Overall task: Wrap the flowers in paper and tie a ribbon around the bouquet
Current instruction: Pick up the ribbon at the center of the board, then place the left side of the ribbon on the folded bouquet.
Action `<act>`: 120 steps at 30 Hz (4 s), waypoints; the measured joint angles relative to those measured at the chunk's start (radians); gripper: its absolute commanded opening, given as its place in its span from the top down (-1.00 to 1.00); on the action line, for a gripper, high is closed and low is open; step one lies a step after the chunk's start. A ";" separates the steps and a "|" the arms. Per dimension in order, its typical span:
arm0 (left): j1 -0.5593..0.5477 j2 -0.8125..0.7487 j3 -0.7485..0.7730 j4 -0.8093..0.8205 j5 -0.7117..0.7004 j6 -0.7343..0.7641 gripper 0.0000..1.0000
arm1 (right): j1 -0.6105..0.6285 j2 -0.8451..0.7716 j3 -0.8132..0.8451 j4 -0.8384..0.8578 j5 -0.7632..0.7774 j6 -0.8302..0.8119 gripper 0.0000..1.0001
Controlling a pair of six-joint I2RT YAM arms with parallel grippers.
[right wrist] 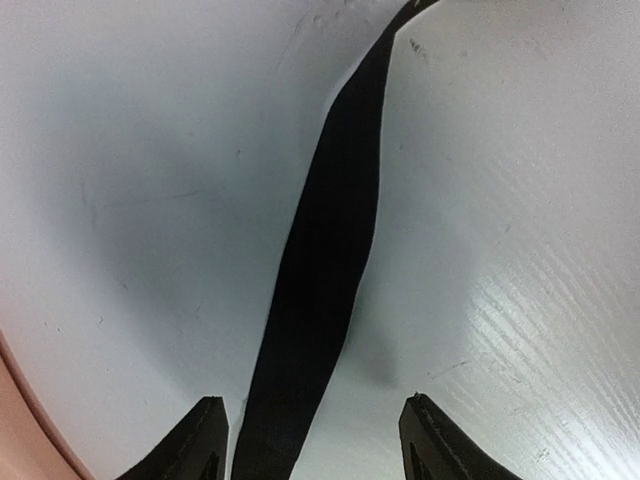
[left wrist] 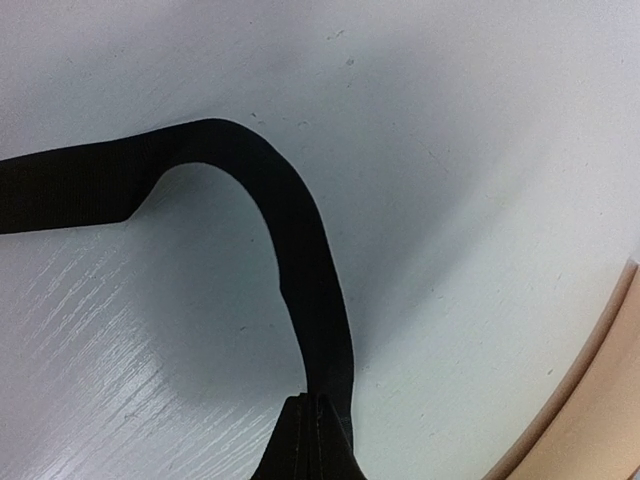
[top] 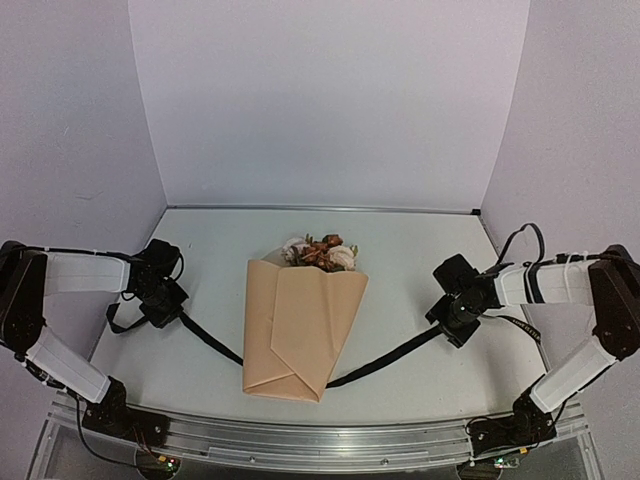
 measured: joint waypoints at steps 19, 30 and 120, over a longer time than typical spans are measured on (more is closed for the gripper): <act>0.000 -0.007 0.000 0.009 0.018 0.001 1.00 | -0.149 0.129 0.076 0.058 0.027 -0.163 0.68; 0.000 -0.007 0.000 0.016 0.024 0.005 1.00 | -0.169 0.151 0.092 0.067 0.025 -0.170 1.00; -0.571 0.435 0.567 0.356 0.534 0.739 -0.05 | 0.155 0.179 0.467 -0.011 -0.097 -0.276 1.00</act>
